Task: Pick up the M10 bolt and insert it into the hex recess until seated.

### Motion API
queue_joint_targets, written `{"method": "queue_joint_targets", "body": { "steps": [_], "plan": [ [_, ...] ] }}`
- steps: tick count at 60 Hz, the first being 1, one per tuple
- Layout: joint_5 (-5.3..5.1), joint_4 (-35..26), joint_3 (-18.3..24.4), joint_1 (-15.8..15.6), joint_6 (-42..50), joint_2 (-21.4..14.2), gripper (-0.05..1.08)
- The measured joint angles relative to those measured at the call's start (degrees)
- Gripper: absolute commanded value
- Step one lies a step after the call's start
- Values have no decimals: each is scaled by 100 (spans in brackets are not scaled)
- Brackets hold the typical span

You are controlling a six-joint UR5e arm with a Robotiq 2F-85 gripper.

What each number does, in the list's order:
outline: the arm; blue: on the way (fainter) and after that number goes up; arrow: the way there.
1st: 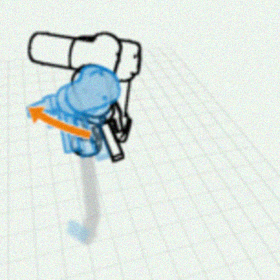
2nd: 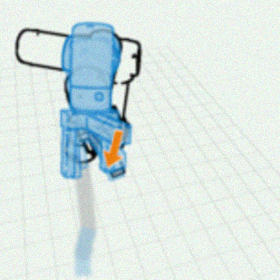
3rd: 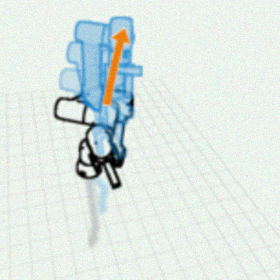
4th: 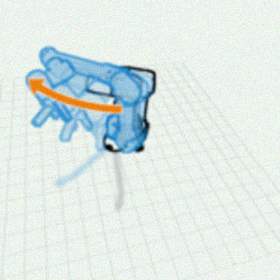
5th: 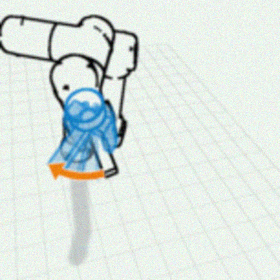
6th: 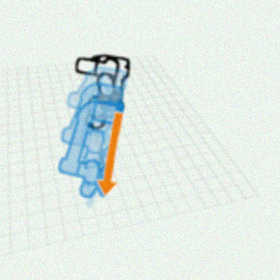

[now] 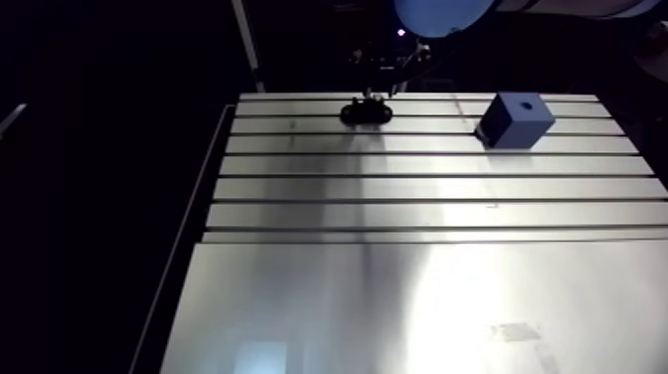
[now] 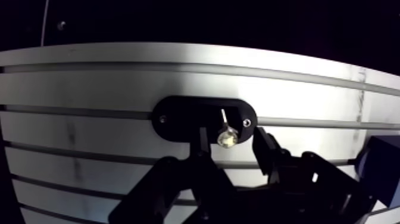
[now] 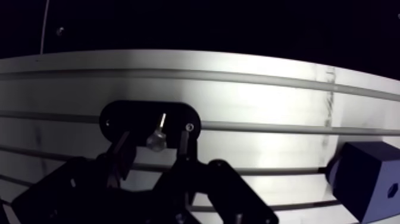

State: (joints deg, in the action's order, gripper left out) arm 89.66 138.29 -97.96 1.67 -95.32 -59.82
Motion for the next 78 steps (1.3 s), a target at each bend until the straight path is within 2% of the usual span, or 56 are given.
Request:
{"method": "queue_joint_targets", "body": {
  "steps": [44, 78],
  "plan": [
    [-2, 2, -22, 8, -6, 61, 59],
    [-8, 5, -28, 0, -6, 43, 61]
  ]
}}
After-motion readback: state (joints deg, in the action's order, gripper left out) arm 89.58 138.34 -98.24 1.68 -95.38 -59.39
